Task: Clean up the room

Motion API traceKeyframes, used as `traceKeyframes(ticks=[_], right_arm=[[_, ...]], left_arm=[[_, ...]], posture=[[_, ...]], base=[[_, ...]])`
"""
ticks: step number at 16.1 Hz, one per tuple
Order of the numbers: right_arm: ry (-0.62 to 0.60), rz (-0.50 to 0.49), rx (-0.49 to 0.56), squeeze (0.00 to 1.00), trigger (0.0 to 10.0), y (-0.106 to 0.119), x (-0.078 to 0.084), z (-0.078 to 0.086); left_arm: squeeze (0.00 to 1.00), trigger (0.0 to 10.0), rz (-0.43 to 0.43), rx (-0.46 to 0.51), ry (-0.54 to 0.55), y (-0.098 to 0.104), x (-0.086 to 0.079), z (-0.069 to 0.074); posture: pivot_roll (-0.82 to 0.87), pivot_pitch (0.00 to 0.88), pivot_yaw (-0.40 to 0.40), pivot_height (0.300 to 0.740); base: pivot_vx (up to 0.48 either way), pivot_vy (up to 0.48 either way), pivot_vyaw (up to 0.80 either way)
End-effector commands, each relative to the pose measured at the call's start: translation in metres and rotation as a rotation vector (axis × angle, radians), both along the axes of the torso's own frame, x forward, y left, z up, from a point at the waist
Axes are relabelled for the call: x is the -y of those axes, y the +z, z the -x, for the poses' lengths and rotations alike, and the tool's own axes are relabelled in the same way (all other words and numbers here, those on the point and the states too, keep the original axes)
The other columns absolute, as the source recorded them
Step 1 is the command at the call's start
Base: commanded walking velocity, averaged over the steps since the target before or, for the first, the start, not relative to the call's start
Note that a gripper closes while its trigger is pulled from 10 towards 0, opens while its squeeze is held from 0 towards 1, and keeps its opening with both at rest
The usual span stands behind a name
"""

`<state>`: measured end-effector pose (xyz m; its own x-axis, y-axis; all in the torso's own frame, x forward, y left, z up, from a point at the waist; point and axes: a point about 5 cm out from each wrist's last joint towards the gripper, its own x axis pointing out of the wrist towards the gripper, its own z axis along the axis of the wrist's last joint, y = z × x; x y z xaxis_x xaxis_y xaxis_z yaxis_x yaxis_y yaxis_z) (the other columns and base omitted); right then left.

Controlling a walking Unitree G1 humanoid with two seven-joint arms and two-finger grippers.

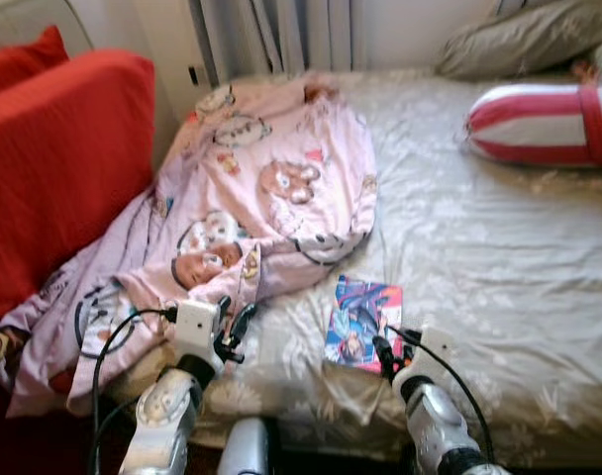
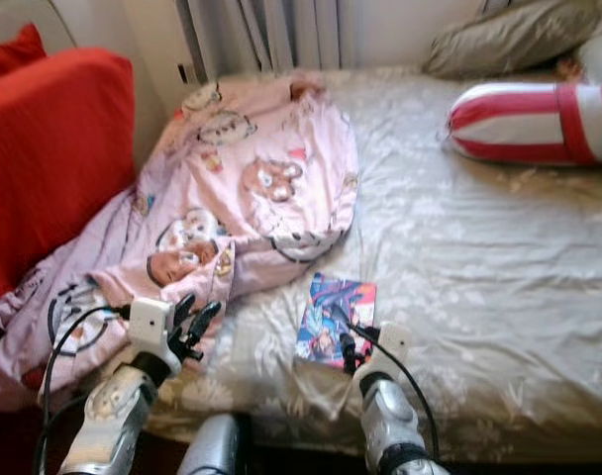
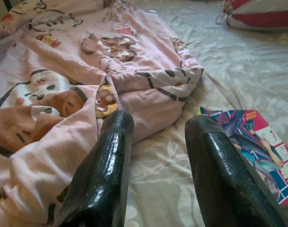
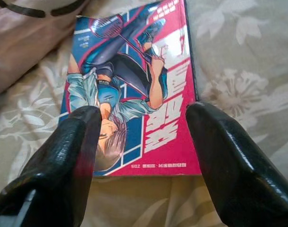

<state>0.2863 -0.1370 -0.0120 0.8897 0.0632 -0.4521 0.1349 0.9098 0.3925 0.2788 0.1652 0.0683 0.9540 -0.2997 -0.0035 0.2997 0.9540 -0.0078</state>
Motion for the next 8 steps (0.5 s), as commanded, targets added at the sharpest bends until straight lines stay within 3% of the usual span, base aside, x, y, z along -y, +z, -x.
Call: traceKeyframes(ticks=[1, 5, 8], right_arm=[[-0.01, -0.023, -0.002, 0.0, 10.0, 0.001, -0.005, -0.002], [-0.057, -0.074, 0.008, 0.0, 10.0, 0.003, -0.001, -0.004], [-0.114, -0.095, 0.032, 0.0, 10.0, 0.007, 0.005, -0.007]], left_arm=[[0.0, 10.0, -0.007, -0.009, 0.008, 0.001, -0.004, 0.002], [0.0, 10.0, -0.007, -0.004, 0.004, 0.009, -0.006, 0.007], [0.0, 10.0, -0.029, -0.022, 0.025, 0.013, -0.019, 0.02]], posture=[[0.15, 0.187, 0.107, 0.613], [0.17, 0.244, 0.12, 0.613], [0.19, 0.285, 0.139, 0.613]], base=[[0.0, 0.0, 0.0], [0.0, 0.0, 0.0], [0.0, 0.0, 0.0]])
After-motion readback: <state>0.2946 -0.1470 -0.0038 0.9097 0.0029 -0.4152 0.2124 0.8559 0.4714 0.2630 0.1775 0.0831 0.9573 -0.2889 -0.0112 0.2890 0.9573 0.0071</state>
